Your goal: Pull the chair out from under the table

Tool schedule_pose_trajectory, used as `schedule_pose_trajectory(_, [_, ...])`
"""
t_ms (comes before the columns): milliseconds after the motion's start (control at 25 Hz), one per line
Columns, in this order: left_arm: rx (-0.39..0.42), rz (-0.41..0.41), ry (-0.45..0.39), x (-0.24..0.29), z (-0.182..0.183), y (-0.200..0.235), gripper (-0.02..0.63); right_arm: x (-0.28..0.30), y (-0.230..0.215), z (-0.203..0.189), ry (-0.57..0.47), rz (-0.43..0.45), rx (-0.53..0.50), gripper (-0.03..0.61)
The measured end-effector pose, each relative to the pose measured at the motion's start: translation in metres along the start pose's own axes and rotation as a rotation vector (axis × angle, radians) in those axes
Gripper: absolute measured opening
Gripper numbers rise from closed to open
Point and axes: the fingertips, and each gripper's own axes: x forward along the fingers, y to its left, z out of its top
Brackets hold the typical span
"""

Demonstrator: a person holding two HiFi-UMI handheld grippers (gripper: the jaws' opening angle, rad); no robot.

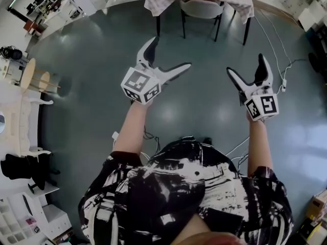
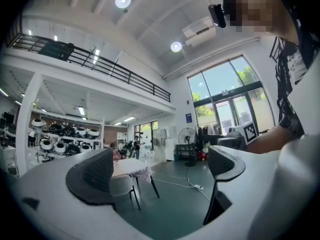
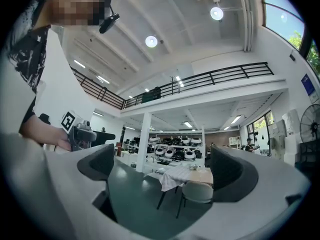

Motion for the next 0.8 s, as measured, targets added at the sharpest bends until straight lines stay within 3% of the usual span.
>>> schedule_pose_trajectory(440, [-0.024, -0.02, 0.002, 0.04, -0.022, 0.045, 0.558, 0.04, -0.026, -0.029, 0.044, -0.023, 0.001, 0.574])
schedule_pose_trajectory(800, [-0.008, 0.015, 0.024, 0.15, -0.037, 0.11, 0.558, 0.126, -0.127, -0.064, 0.028, 0.015, 0.022, 0.574])
